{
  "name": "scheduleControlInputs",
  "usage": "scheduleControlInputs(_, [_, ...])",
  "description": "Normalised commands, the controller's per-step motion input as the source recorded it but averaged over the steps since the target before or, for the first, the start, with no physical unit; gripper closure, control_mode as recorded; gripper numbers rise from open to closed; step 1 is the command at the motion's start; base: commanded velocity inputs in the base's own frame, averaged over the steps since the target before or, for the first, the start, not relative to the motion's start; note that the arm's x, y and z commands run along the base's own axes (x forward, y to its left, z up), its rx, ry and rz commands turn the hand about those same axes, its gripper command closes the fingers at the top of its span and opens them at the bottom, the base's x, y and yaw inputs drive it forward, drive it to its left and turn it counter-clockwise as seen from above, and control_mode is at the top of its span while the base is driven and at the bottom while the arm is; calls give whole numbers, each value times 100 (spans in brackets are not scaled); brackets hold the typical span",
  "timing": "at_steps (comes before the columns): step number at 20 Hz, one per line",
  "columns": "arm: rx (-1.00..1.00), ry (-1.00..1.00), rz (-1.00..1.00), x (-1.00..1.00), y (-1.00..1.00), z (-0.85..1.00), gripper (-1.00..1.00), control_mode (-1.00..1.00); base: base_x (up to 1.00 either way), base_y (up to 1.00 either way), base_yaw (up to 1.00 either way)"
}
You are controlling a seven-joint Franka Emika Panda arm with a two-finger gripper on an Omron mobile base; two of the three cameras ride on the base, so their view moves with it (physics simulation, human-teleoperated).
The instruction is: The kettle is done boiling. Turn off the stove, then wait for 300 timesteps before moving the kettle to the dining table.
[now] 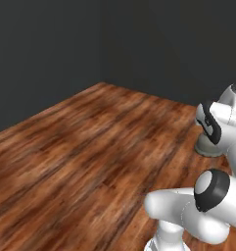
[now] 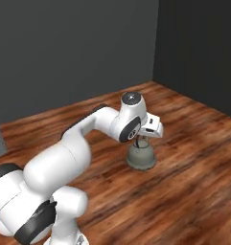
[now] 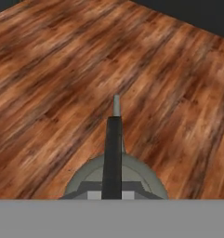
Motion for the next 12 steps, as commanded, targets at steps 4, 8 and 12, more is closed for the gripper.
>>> scheduleControlInputs(4, [0,0,0,0,0,0,100,100,27,13,-48])
scheduleControlInputs(8, [0,0,0,0,0,0,100,100,34,8,-46])
scheduleControlInputs(12, [0,0,0,0,0,0,100,100,40,9,-46])
